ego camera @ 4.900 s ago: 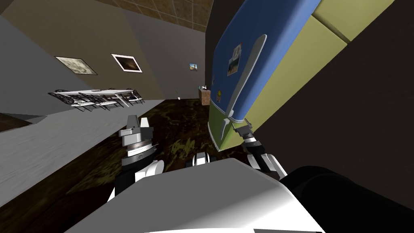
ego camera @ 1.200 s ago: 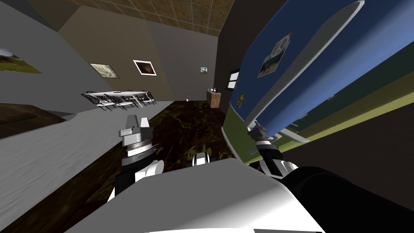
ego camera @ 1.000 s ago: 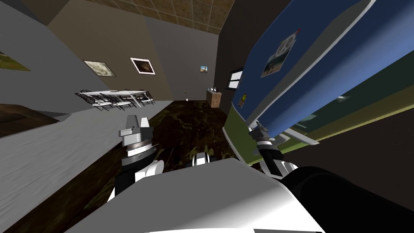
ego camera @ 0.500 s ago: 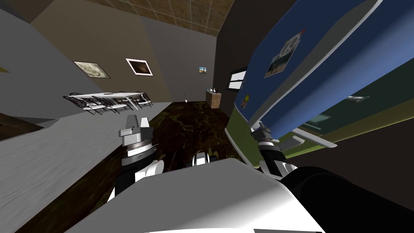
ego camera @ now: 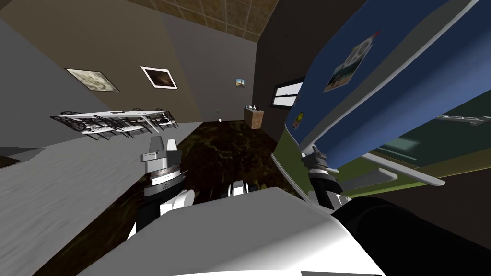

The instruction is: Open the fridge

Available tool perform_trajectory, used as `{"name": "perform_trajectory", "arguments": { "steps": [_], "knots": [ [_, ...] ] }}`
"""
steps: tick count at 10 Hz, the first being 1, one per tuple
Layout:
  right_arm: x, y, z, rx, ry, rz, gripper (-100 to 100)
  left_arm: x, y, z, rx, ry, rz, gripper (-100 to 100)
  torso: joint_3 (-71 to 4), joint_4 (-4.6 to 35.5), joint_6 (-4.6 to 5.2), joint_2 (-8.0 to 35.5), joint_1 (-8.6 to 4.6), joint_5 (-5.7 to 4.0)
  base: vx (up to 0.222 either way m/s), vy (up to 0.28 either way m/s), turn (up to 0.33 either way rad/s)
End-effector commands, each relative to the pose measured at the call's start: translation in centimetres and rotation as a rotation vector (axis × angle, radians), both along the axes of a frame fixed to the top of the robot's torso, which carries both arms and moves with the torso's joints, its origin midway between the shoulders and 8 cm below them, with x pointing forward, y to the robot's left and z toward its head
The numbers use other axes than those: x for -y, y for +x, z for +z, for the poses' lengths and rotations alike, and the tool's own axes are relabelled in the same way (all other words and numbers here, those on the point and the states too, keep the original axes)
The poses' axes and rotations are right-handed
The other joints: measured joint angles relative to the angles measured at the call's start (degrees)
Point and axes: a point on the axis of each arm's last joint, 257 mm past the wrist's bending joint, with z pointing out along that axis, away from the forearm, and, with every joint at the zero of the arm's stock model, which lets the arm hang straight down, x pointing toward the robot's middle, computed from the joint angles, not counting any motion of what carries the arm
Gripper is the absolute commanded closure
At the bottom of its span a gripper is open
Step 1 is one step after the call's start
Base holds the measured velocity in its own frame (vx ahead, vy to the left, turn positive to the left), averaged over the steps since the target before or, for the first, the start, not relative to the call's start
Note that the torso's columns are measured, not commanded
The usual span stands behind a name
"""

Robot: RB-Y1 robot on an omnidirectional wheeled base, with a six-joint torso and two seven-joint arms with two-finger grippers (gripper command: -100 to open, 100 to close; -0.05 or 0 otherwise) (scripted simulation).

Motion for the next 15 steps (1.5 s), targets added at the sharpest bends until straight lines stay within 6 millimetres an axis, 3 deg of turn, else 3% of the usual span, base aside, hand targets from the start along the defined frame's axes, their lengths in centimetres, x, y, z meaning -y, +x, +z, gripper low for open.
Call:
{"name": "perform_trajectory", "arguments": {
  "steps": [1,15],
  "knots": [
    [0.9,-0.5,0.3,0.004,-0.007,-0.047,100,0.0,0.0,0.0,0.0,0.0,0.0,0,0.25,0.0,0.09,0.39,0.09,-0.08,0.187,0.257,-0.015],
    [6.0,-3.6,0.6,0.014,-0.009,-0.274,100,0.0,0.0,0.0,0.0,0.0,0.0,0,0.45,0.17,0.21,0.72,-0.08,-0.01,0.226,0.192,-0.084]
  ]
}}
